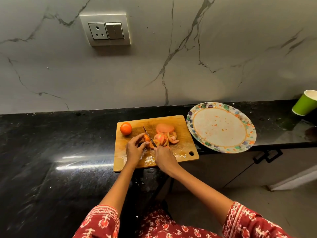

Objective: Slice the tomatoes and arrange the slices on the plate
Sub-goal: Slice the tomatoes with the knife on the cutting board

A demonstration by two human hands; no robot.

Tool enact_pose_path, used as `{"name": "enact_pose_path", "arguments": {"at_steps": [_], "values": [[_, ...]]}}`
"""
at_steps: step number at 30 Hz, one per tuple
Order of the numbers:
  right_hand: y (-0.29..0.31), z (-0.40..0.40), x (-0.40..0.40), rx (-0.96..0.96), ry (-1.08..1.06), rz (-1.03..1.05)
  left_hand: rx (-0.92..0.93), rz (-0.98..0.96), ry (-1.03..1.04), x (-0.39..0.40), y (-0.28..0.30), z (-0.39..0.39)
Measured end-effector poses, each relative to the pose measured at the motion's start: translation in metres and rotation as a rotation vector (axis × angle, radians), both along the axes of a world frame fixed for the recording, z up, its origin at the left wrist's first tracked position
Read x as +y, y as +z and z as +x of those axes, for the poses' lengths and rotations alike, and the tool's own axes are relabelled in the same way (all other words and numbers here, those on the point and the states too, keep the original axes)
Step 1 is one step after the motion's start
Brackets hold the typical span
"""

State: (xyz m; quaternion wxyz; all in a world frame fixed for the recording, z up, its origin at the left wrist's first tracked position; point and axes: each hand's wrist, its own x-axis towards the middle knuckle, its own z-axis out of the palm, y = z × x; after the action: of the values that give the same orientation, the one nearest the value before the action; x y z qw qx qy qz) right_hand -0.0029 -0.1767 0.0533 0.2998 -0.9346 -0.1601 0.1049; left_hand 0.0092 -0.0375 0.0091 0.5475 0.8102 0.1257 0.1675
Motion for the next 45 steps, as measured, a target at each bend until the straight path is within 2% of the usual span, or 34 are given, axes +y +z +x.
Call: {"name": "enact_pose_path", "arguments": {"at_steps": [6,15,25,45], "values": [[0.004,0.006,0.007,0.003,-0.006,-0.031,0.011,0.04,0.009,-0.003,0.001,0.001],[0.0,0.006,0.013,0.02,0.009,-0.014,-0.005,0.043,0.131,-0.008,0.008,-0.003],[0.005,0.016,0.017,0.051,-0.036,-0.031,-0.002,0.043,0.089,-0.01,0.005,0.001],[-0.01,0.009,0.008,0.119,0.04,-0.022,-0.002,0.097,0.1,-0.006,0.004,-0.001]]}}
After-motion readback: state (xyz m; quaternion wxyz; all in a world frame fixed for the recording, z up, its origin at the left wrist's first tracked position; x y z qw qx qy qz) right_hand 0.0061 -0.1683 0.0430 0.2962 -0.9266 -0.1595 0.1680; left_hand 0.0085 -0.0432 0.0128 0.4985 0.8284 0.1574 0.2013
